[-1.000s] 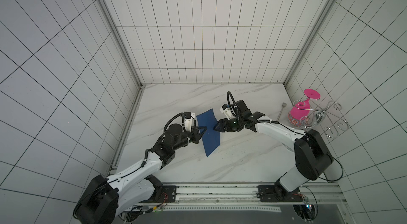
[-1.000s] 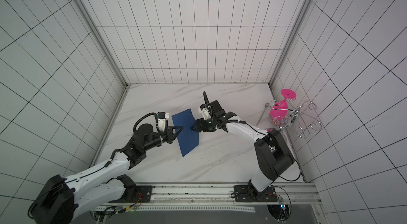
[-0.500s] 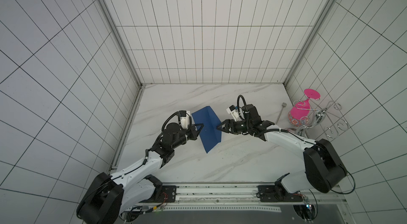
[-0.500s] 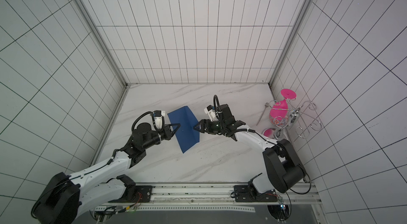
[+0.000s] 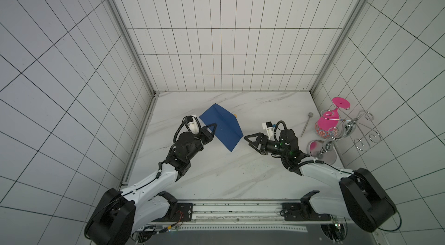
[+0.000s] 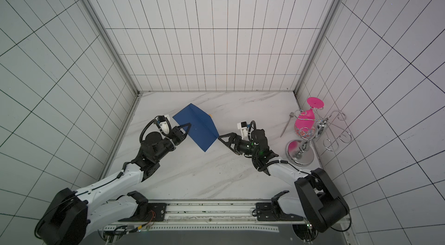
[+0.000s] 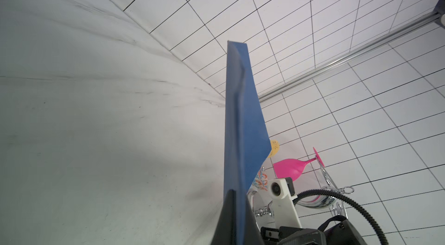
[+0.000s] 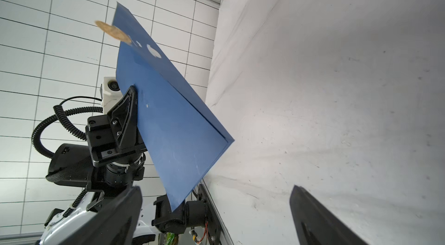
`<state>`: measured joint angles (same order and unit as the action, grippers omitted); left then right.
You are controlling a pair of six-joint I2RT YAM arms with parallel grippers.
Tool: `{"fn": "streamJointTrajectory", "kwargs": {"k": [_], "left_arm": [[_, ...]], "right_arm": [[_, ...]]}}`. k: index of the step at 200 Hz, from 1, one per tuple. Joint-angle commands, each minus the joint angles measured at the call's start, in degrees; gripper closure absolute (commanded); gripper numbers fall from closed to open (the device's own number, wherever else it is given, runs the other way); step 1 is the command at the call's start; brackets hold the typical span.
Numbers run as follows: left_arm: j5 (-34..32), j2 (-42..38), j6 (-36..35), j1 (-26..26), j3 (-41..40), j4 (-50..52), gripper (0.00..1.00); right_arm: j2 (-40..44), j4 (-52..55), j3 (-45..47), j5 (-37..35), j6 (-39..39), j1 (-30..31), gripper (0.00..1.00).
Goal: Open the envelope
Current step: Place the envelope at the center of the board.
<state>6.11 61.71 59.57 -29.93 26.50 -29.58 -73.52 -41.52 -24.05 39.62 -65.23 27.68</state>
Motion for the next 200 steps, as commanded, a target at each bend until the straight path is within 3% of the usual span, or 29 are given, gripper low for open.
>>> {"fn": "streamJointTrajectory", "kwargs": {"k": [1,23,70,91,112,141,162,169,187,200], "left_arm": [[-1.4,0.9,2.0,-1.2,2.4,-4.3,1.00],[-0.9,1.5,1.9,-2.2,2.6,-5.7,1.00],[-0.8,1.1,1.8,-2.7,1.2,-7.2,1.00],[-1.2,0.4,1.5,-2.7,0.6,-6.9,1.00],[-1.6,0.3,1.3,-2.7,0.3,-6.8,1.00],[-2.3,0.1,0.7,-2.7,0.3,-5.9,1.00],[-3.2,-0.4,-0.2,-2.7,0.5,-3.7,1.00],[-3.4,-0.5,-0.7,-2.7,0.8,-2.7,0.90],[-4.3,-0.9,-1.7,-2.7,1.3,0.7,0.38],[-6.1,-1.4,-2.1,-2.6,1.3,3.7,0.28]], "right_arm": [[-2.0,-15.9,1.1,-3.3,-10.0,2.7,0.01],[-6.3,-21.5,-0.8,-3.0,-13.3,4.1,0.10],[-17.3,-38.5,-5.0,-1.3,-22.3,4.6,0.50],[-19.1,-40.6,-6.0,-1.2,-23.4,4.9,0.67],[-19.0,-40.5,-6.6,-1.2,-22.9,5.3,0.76],[-17.8,-39.8,-6.9,-0.9,-22.5,5.3,0.81],[-16.4,-36.7,-7.1,-0.4,-20.8,5.3,0.91],[-15.8,-35.4,-7.1,-0.3,-20.1,5.3,0.93],[-13.5,-29.5,-7.2,0.3,-17.0,4.9,1.00],[-11.3,-21.5,-8.0,1.6,-13.7,3.8,1.00]]}}
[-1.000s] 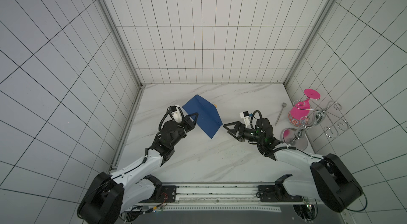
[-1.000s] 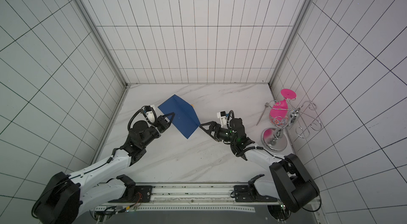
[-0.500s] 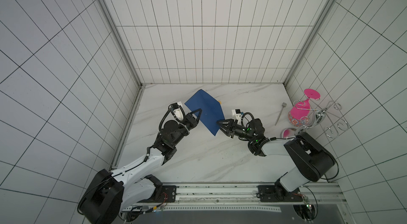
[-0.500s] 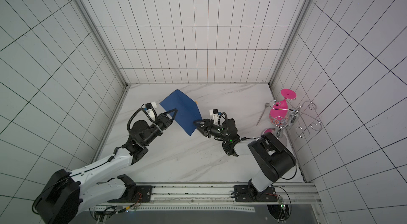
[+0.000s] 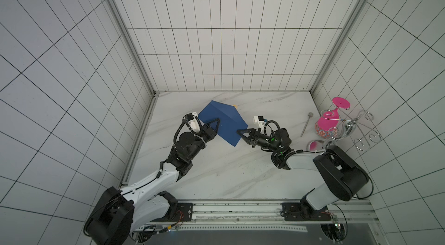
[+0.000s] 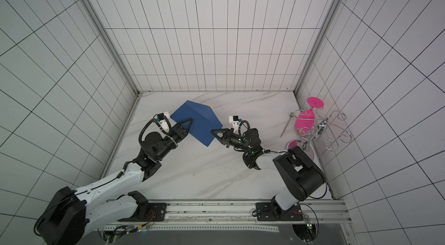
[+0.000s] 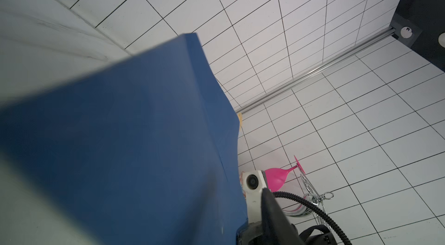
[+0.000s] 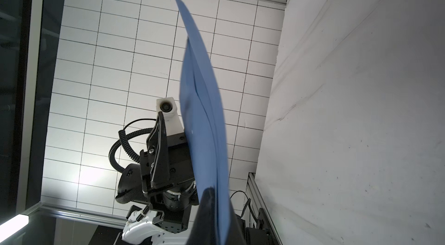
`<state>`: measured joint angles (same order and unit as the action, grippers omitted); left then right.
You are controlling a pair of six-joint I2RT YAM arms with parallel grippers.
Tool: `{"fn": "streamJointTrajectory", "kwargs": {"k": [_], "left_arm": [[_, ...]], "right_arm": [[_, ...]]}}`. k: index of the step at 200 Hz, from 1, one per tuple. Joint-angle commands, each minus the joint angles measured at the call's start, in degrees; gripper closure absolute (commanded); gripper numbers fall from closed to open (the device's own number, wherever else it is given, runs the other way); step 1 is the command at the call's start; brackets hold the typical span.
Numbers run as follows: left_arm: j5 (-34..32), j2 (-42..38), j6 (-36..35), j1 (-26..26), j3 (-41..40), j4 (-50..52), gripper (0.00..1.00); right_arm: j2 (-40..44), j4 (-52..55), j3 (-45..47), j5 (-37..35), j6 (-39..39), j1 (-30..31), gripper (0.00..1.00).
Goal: Open the envelope
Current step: Place the envelope at the center of the board.
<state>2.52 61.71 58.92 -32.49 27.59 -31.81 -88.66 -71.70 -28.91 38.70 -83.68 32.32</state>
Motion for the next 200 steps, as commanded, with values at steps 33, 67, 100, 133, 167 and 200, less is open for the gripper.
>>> {"fn": "streamJointTrajectory", "kwargs": {"k": [33,67,100,133,167,200], "left_arm": [[-9.7,-4.9,-4.1,1.4,-2.1,13.2,0.22],[-22.5,-12.2,-9.1,6.8,-0.5,35.0,0.20],[-24.5,-16.3,-19.0,7.2,-1.7,39.6,0.13],[-23.4,-16.6,-20.8,4.6,-9.2,26.6,0.01],[-20.4,-15.1,-20.7,4.5,-8.0,27.7,0.01],[-17.0,-11.8,-21.1,4.5,-5.7,28.9,0.01]], "right_arm": [[10.0,36.5,-8.1,7.2,17.7,-6.8,1.00],[7.0,70.2,-20.4,15.1,38.0,-16.3,1.00],[-5.6,81.6,-28.9,25.6,46.6,-20.2,1.00],[-12.0,81.9,-32.0,24.6,46.6,-18.7,1.00],[-19.4,90.9,-39.7,21.1,52.2,-18.4,1.00],[-30.3,112.1,-52.7,15.1,64.2,-18.9,1.00]]}}
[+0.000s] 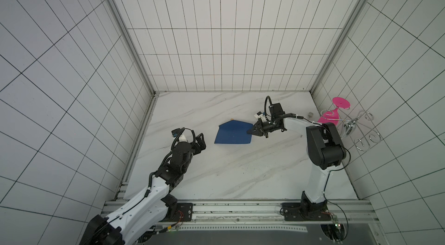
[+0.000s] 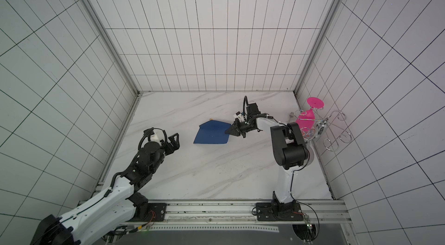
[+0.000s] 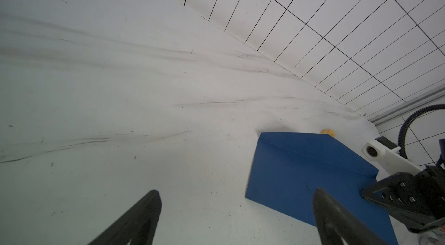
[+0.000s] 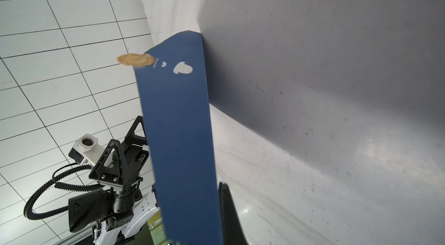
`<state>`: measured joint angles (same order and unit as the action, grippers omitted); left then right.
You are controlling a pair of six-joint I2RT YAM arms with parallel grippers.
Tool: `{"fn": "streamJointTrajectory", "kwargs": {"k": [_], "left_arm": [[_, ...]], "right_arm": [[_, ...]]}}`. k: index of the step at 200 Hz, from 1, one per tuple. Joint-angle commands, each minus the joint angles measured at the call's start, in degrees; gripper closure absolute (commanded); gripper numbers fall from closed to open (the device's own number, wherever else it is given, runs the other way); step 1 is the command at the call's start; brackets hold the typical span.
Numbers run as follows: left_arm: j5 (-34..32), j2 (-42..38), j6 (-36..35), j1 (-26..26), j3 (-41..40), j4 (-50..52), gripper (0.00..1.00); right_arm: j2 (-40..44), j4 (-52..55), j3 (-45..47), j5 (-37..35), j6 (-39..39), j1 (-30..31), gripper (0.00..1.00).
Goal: Open the envelope
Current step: Place the envelope at the center of the board.
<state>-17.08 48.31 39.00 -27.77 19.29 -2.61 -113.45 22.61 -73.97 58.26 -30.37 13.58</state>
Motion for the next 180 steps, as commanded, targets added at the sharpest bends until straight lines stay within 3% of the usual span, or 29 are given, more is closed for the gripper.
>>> {"fn": "streamJointTrajectory", "kwargs": {"k": [1,7,12,32,35,50,90,112,135,158,180], "left_arm": [[2.7,1.7,-1.2,-0.2,2.6,-0.2,0.01],[3.2,1.9,-1.5,-0.1,3.0,0.3,0.02],[3.4,2.1,-1.6,-0.2,3.2,0.6,0.02],[3.7,1.9,-1.8,-0.3,3.4,1.2,0.02],[3.7,1.8,-1.9,-0.4,3.3,1.1,0.02],[3.6,1.2,-1.2,-0.7,2.3,-0.7,0.02],[1.8,0.2,0.2,-0.8,-2.5,-8.8,0.02],[-0.6,0.7,-3.4,-0.9,-2.5,-9.8,0.02],[-6.6,2.2,-10.4,-1.1,0.0,-12.8,0.01],[-13.1,3.3,-17.7,-0.9,5.2,-11.4,0.02],[-13.4,7.2,-32.8,-0.9,5.7,-19.3,0.02]], "right_arm": [[-5.8,18.3,-7.9,-4.7,11.1,-0.2,1.00],[-6.8,21.3,-9.7,-6.8,12.4,-0.5,1.00],[-7.3,22.7,-10.6,-8.6,12.9,-0.8,0.91],[-6.9,25.4,-12.7,-14.4,12.8,-2.6,0.07],[-6.5,25.7,-13.0,-15.3,12.7,-2.9,0.00],[-4.3,27.6,-14.7,-21.0,12.3,-3.7,0.01],[7.4,31.0,-15.7,-44.0,11.2,-1.5,0.01],[15.2,28.8,-13.6,-63.4,11.9,2.6,0.01],[23.6,19.0,-6.3,-82.3,15.9,6.7,0.01],[30.4,4.2,4.2,-88.5,20.9,6.7,0.01],[35.0,-15.3,18.5,-88.4,26.3,4.8,0.03]]}}
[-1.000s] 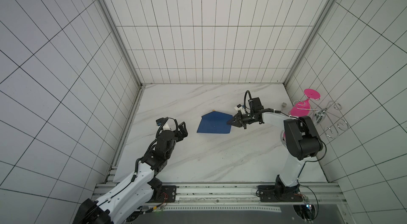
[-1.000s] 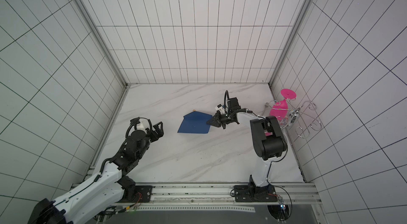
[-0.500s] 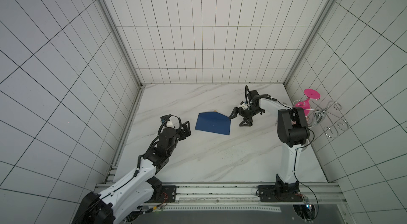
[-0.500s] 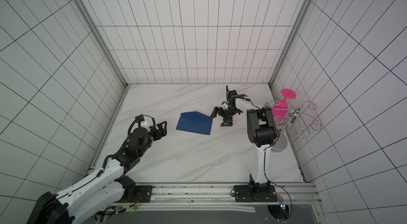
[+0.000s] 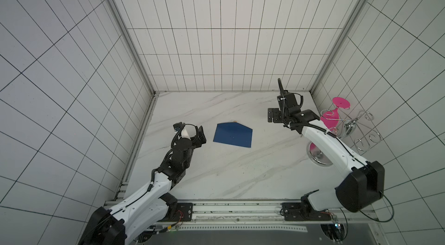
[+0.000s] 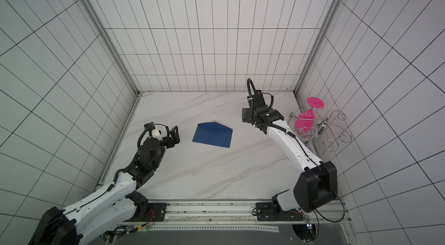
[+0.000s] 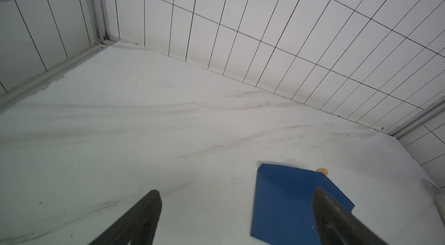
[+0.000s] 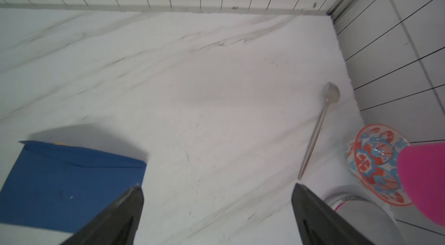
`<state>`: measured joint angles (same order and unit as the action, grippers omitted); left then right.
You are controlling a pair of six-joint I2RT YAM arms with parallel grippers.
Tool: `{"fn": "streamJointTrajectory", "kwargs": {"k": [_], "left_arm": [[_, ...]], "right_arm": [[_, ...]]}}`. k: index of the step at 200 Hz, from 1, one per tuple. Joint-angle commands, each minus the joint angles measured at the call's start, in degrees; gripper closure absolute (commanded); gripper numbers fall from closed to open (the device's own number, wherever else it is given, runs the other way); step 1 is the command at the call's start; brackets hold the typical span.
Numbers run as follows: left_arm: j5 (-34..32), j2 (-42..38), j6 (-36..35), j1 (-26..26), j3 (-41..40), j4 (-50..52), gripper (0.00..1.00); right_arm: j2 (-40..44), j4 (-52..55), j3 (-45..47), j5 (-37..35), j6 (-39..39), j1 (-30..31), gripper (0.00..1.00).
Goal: Open the envelope
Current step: Place the envelope at the center of the board, then reset both arms
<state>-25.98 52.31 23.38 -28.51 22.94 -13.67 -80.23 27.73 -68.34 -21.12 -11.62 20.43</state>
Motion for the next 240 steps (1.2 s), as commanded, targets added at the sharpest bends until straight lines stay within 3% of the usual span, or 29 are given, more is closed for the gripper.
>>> {"fn": "streamJointTrajectory", "kwargs": {"k": [1,12,29,60,78,93,101,113,126,140,147,155,165,176,188,197,218,240], "left_arm": [[-4.4,3.3,-17.7,-0.2,2.1,-8.7,0.02],[-4.1,6.0,-23.1,-0.2,1.2,-13.9,0.02],[-5.6,10.9,-25.8,0.3,-0.5,-22.5,0.01],[-9.1,19.3,-30.3,2.5,-2.2,-30.3,0.01],[-11.1,24.5,-29.9,5.8,-3.0,-35.4,0.01],[-15.0,27.6,-28.9,8.2,-3.3,-37.6,0.01],[-13.7,28.8,-27.2,10.4,-4.2,-39.8,0.01],[-8.3,29.8,-25.9,14.0,-6.3,-44.4,0.01],[-5.0,29.8,-24.5,16.7,-7.4,-45.2,0.01],[2.0,31.9,-20.1,22.1,-8.9,-48.5,0.01],[2.3,34.6,-17.8,24.1,-9.5,-51.6,0.01],[1.7,38.6,-16.4,25.5,-9.5,-56.5,0.01],[1.4,42.8,-17.9,25.9,-8.9,-62.3,0.03],[2.4,40.0,-17.4,25.5,-7.9,-55.9,0.02],[2.6,36.1,-16.1,25.6,-2.7,-40.3,0.01],[3.1,37.3,-16.3,25.6,2.2,-31.7,0.02],[7.0,37.8,-18.2,26.1,-1.4,-40.1,0.02],[9.9,39.1,-18.4,26.9,0.6,-38.3,0.01]], "right_arm": [[1.9,-21.4,13.6,-9.0,7.8,-2.2,0.03],[3.0,-33.7,21.3,-7.5,10.9,-3.8,0.08],[2.8,-48.1,29.9,-7.9,12.8,-6.3,0.11],[-1.3,-53.7,33.9,-7.0,13.4,-9.0,0.03],[-5.0,-65.7,38.7,-8.1,13.0,-10.8,0.00],[-6.5,-72.7,42.3,-4.2,8.2,-15.6,0.01],[-4.1,-67.2,41.9,-0.3,5.6,-17.9,0.01],[-5.2,-72.7,43.5,2.0,5.4,-19.4,0.01],[-5.4,-69.3,42.3,5.6,6.4,-19.5,0.01],[-8.4,-77.9,45.1,8.1,8.2,-19.5,0.01],[-8.8,-80.7,45.9,6.4,8.0,-19.3,0.01],[-7.7,-76.7,45.1,6.1,7.6,-19.2,0.01],[-7.8,-76.5,44.9,6.1,7.4,-19.2,0.01],[-8.4,-78.9,45.4,6.1,7.8,-19.2,0.01],[-7.8,-76.6,45.0,6.2,7.5,-19.2,0.01],[-8.1,-77.6,45.2,6.1,7.6,-19.2,0.01],[-7.9,-77.2,45.2,6.1,7.6,-19.2,0.01],[-8.0,-77.4,45.2,6.1,7.6,-19.2,0.01]]}}
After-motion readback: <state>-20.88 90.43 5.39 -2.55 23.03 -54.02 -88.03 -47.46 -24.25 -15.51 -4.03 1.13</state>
